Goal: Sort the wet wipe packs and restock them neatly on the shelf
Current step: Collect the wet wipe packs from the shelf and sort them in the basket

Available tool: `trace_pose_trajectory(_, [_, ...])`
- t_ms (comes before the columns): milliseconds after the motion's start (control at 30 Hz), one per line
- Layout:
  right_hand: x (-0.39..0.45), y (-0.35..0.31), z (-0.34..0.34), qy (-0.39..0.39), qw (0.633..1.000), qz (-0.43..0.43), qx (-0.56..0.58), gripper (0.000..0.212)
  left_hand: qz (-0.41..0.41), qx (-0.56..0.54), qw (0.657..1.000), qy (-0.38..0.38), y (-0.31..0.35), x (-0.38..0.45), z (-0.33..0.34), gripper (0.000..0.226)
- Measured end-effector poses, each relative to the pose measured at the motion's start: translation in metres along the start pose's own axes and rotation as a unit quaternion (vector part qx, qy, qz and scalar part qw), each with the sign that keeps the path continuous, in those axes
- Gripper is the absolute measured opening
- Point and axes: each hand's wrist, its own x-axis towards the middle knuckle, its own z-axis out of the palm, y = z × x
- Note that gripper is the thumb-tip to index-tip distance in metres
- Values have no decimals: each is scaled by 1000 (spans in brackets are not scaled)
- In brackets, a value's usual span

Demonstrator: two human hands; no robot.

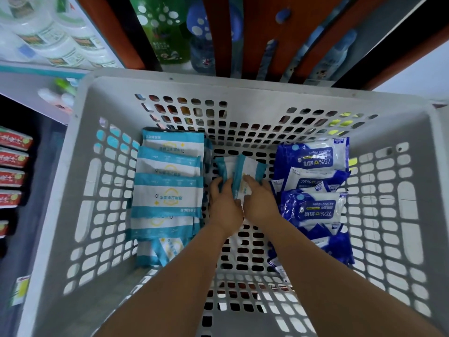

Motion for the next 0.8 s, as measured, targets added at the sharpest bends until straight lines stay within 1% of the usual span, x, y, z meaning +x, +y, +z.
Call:
trace_pose_trajectory(100, [4, -2, 3, 17, 999, -5, 42, 49, -11, -68, 997, 30, 6, 2, -4, 58])
trace_pose_trajectory(200, [5, -2, 4, 30, 995, -18, 90, 39, -28, -104, 993, 44, 10, 2, -4, 72])
trace_pose_trajectory(267, [3, -4, 0, 39, 992, -12, 116, 37, -23, -124, 991, 50, 10, 1, -5, 79])
trace_pose_trajectory(367, [2, -7, -7, 63, 987, 1, 148, 36, -41, -170, 983, 48, 19, -4, -9, 77])
trace_pose_trajectory(433, [-3, -11, -14, 64, 979, 3, 196, 47, -39, -186, 980, 67, 24, -5, -15, 67])
trace_pose_trajectory(467, [-6, -13, -17, 59, 974, 3, 220, 52, -30, -183, 980, 73, 28, -8, -20, 56])
trace_pose_trajectory(533, [-14, -19, -25, 63, 969, -18, 240, 54, -18, -162, 983, 90, 36, -14, -31, 35])
trace_pose_trajectory(567, [-17, -23, -29, 68, 967, -30, 244, 52, -17, -160, 981, 106, 40, -19, -37, 29])
trace_pose_trajectory(633, [-25, -33, -34, 57, 961, -43, 266, 47, -29, -195, 971, 137, 46, -28, -47, 26])
trace_pose_trajectory(733, [-32, -49, -37, -15, 940, -29, 338, 38, -72, -274, 943, 173, 51, -43, -64, 23])
trace_pose_trajectory(800, [-33, -63, -38, -45, 942, -46, 328, 32, -94, -304, 929, 188, 48, -52, -76, 17])
